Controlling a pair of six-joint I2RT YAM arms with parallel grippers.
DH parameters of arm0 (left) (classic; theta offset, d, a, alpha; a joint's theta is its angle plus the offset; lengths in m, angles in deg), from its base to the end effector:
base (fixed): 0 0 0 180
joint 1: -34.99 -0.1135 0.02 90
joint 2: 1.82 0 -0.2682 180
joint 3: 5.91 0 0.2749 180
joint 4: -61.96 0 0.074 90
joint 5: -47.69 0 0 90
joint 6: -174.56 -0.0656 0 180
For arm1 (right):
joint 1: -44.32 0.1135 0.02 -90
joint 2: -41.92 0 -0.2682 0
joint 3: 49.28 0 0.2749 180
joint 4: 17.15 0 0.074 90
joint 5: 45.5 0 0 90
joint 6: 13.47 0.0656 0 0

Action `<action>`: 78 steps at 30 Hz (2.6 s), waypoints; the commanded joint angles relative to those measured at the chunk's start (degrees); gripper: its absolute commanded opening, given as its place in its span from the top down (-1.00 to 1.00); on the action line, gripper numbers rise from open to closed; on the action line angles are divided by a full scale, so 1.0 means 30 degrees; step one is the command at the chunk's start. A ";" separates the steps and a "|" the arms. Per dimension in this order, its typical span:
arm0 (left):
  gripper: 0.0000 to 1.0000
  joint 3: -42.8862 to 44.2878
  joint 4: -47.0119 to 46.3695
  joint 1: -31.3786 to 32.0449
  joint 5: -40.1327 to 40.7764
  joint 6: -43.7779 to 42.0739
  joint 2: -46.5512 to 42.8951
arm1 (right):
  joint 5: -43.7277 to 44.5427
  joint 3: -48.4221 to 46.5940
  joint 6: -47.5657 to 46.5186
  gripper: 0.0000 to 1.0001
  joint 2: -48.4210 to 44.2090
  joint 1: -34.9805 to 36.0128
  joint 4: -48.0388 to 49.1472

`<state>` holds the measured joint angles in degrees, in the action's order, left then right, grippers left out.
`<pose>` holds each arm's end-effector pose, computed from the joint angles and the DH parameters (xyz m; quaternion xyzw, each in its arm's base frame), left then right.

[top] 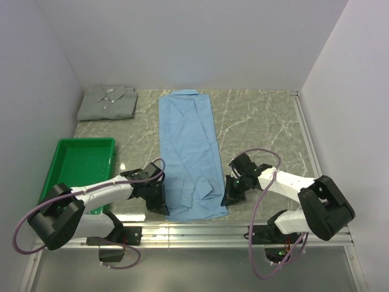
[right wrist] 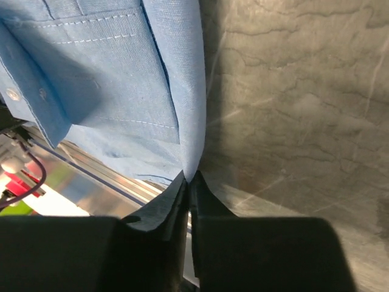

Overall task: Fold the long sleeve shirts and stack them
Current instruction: Fold the shirt

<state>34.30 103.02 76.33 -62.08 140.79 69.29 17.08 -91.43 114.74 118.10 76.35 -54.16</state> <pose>0.1438 -0.1561 0.0970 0.0994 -0.9683 0.2279 0.0258 0.1762 0.1459 0.0950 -0.0127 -0.9590 -0.2833 0.0036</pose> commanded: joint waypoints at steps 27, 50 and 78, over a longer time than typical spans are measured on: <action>0.99 0.8406 0.0922 -0.4550 0.4393 -0.3067 0.0756 | -0.0291 -0.9076 -0.1578 1.00 0.1556 -0.2764 -0.1127; 0.91 1.5235 -0.2919 -0.6720 0.7821 -0.5207 0.9840 | 0.0615 -1.7342 -0.2866 1.00 1.0758 -0.4085 -0.0070; 0.75 1.5177 -0.6815 -0.6662 0.9666 -0.5501 1.2536 | 0.4475 -1.6435 -0.3275 -0.25 0.9217 -0.4496 0.3300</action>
<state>77.86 86.10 56.33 -34.54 124.61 106.77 26.04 -140.65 106.55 154.17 63.35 -46.79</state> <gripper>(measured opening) 0.122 0.582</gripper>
